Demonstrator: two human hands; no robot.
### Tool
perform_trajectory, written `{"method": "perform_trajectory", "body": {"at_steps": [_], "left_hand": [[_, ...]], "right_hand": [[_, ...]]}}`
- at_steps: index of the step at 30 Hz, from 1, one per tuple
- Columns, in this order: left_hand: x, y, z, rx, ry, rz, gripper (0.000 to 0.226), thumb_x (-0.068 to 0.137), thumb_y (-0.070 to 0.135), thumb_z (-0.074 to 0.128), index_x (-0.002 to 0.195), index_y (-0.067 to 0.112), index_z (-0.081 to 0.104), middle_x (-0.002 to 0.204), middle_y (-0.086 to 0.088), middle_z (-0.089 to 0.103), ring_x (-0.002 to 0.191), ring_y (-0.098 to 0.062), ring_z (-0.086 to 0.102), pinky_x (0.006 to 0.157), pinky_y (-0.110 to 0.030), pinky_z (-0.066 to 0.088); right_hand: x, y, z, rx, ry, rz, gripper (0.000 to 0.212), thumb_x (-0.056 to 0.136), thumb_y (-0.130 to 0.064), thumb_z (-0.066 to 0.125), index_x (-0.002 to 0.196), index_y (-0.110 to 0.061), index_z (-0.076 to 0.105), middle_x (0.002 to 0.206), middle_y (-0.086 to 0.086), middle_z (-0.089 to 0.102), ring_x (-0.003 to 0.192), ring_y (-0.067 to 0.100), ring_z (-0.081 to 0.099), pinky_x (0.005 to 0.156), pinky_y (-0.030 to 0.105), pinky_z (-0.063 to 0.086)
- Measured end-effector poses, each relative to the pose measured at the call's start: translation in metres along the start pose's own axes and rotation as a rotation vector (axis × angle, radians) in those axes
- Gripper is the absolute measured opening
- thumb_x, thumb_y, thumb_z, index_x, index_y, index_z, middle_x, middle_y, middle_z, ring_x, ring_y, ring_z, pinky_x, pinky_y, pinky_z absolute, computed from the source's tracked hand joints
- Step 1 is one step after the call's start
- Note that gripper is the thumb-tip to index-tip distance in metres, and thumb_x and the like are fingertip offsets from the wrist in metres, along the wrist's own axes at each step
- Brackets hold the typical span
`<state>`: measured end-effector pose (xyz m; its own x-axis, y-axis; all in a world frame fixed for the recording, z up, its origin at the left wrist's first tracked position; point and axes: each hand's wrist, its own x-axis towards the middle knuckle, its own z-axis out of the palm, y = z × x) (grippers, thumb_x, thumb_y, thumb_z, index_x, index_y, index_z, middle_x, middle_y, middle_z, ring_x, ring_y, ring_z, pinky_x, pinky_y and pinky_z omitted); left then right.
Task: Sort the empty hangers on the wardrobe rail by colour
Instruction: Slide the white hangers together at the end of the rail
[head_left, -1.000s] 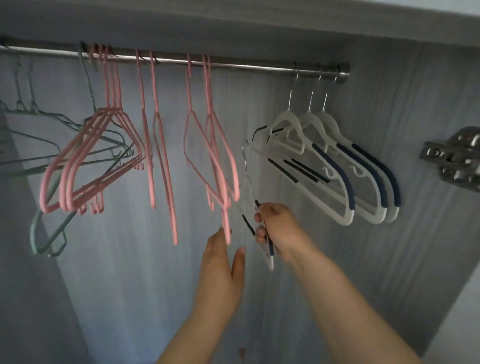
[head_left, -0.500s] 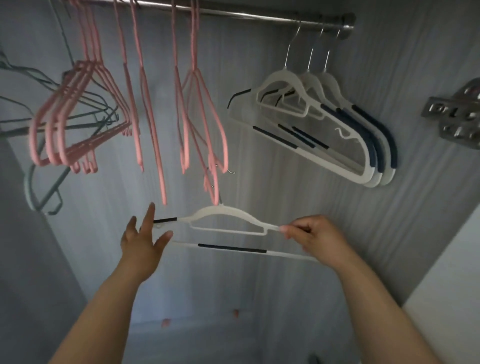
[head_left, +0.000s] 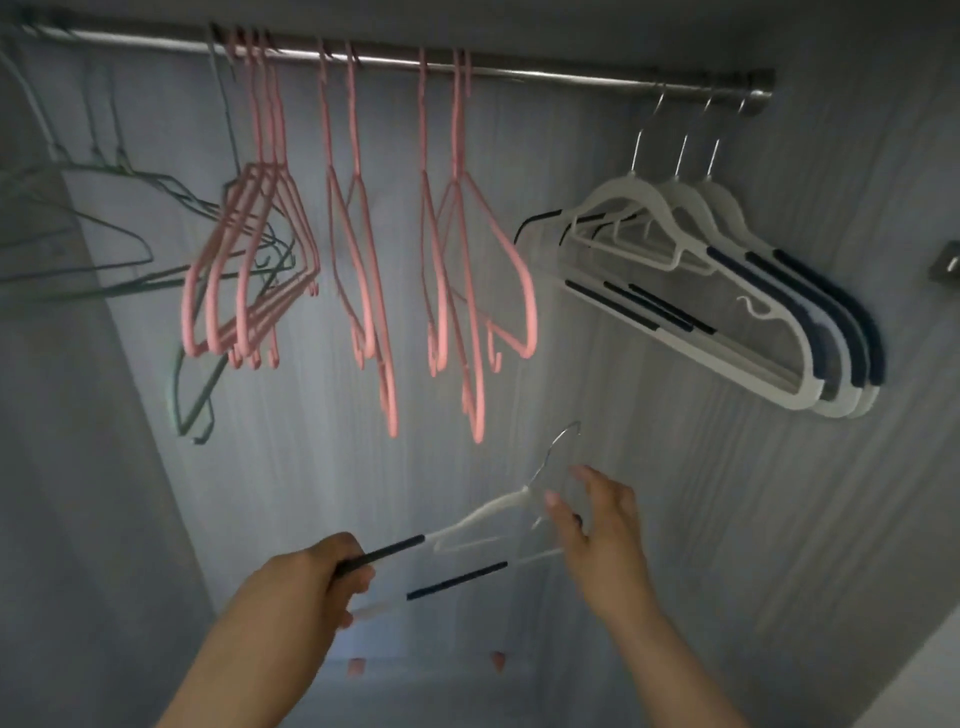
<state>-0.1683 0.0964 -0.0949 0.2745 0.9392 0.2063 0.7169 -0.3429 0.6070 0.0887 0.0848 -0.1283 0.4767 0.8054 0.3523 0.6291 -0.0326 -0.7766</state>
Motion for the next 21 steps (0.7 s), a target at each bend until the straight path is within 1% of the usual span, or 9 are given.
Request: {"method": "perform_trajectory", "body": {"at_steps": [3, 5, 7, 9, 10, 12, 14, 17, 21], "left_hand": [[-0.012, 0.031, 0.030, 0.158, 0.028, 0.009, 0.019, 0.093, 0.019, 0.041, 0.091, 0.034, 0.052, 0.062, 0.012, 0.051, 0.060, -0.002, 0.055, 0.065, -0.011, 0.043], [-0.015, 0.048, 0.049, 0.154, 0.157, 0.186, 0.031, 0.074, 0.020, 0.049, 0.098, 0.039, 0.058, 0.054, 0.014, 0.060, 0.045, 0.003, 0.053, 0.059, -0.006, 0.041], [-0.021, 0.070, 0.052, 0.106, -0.030, 0.174, 0.071, 0.061, 0.045, 0.030, 0.129, 0.030, 0.042, 0.076, 0.007, 0.073, 0.057, 0.009, 0.061, 0.063, -0.002, 0.042], [-0.018, 0.076, 0.066, 0.037, 0.121, 0.108, 0.064, 0.072, 0.054, 0.028, 0.134, 0.040, 0.022, 0.113, 0.005, 0.065, 0.095, 0.004, 0.060, 0.081, -0.003, 0.037], [-0.017, 0.080, 0.067, -0.015, 0.096, 0.092, 0.053, 0.082, 0.045, 0.043, 0.132, 0.039, 0.027, 0.112, 0.003, 0.065, 0.095, 0.000, 0.061, 0.082, -0.005, 0.036], [-0.013, 0.079, 0.075, 0.039, 0.119, 0.271, 0.060, 0.065, 0.010, 0.076, 0.120, 0.022, 0.055, 0.085, -0.003, 0.073, 0.068, -0.004, 0.067, 0.069, -0.008, 0.041], [-0.018, 0.082, 0.082, -0.189, 0.152, 0.289, 0.050, 0.072, 0.016, 0.063, 0.121, 0.012, 0.056, 0.095, -0.002, 0.072, 0.074, -0.004, 0.067, 0.072, -0.004, 0.040], [-0.031, 0.093, 0.091, -0.392, 0.078, 0.259, 0.060, 0.080, 0.033, 0.032, 0.135, 0.036, 0.008, 0.138, 0.021, 0.025, 0.127, 0.009, 0.027, 0.094, 0.009, 0.009], [-0.033, 0.091, 0.098, -0.518, -0.054, 0.220, 0.058, 0.095, 0.021, 0.031, 0.123, 0.042, -0.014, 0.137, 0.031, -0.005, 0.133, 0.008, 0.003, 0.105, -0.004, -0.002]], "right_hand": [[-0.019, -0.039, 0.012, 0.216, -0.283, 0.164, 0.069, 0.084, -0.047, 0.052, 0.140, -0.019, 0.025, 0.131, 0.004, 0.039, 0.117, 0.018, 0.048, 0.105, 0.027, 0.035], [-0.017, -0.053, 0.017, 0.269, -0.388, 0.213, 0.087, 0.079, -0.048, 0.060, 0.145, -0.017, 0.011, 0.135, 0.002, 0.036, 0.122, 0.022, 0.047, 0.107, 0.030, 0.035], [-0.008, -0.058, 0.017, 0.261, -0.446, 0.207, 0.105, 0.067, -0.044, 0.068, 0.146, -0.015, 0.005, 0.134, 0.003, 0.034, 0.119, 0.024, 0.050, 0.105, 0.036, 0.040], [0.003, -0.057, 0.014, 0.248, -0.454, 0.184, 0.101, 0.068, -0.025, 0.073, 0.145, -0.010, 0.009, 0.127, 0.004, 0.033, 0.104, 0.018, 0.053, 0.099, 0.032, 0.045], [0.007, -0.057, 0.013, 0.262, -0.448, 0.175, 0.094, 0.071, -0.015, 0.073, 0.143, -0.009, 0.014, 0.124, 0.003, 0.033, 0.098, 0.015, 0.051, 0.093, 0.029, 0.047], [0.016, -0.056, 0.006, 0.274, -0.402, 0.147, 0.085, 0.071, -0.007, 0.072, 0.141, -0.008, 0.023, 0.125, 0.006, 0.037, 0.097, 0.012, 0.049, 0.085, 0.025, 0.046], [0.025, -0.059, -0.004, 0.292, -0.352, 0.122, 0.080, 0.070, -0.004, 0.073, 0.137, -0.008, 0.029, 0.130, 0.009, 0.040, 0.101, 0.013, 0.049, 0.082, 0.023, 0.044], [0.035, -0.065, -0.020, 0.305, -0.348, 0.105, 0.082, 0.070, -0.005, 0.074, 0.139, -0.012, 0.030, 0.131, 0.004, 0.041, 0.112, 0.014, 0.050, 0.085, 0.024, 0.043], [0.035, -0.070, -0.029, 0.288, -0.327, 0.087, 0.077, 0.073, -0.005, 0.072, 0.139, -0.009, 0.032, 0.137, 0.006, 0.043, 0.120, 0.015, 0.048, 0.092, 0.023, 0.042]]}}
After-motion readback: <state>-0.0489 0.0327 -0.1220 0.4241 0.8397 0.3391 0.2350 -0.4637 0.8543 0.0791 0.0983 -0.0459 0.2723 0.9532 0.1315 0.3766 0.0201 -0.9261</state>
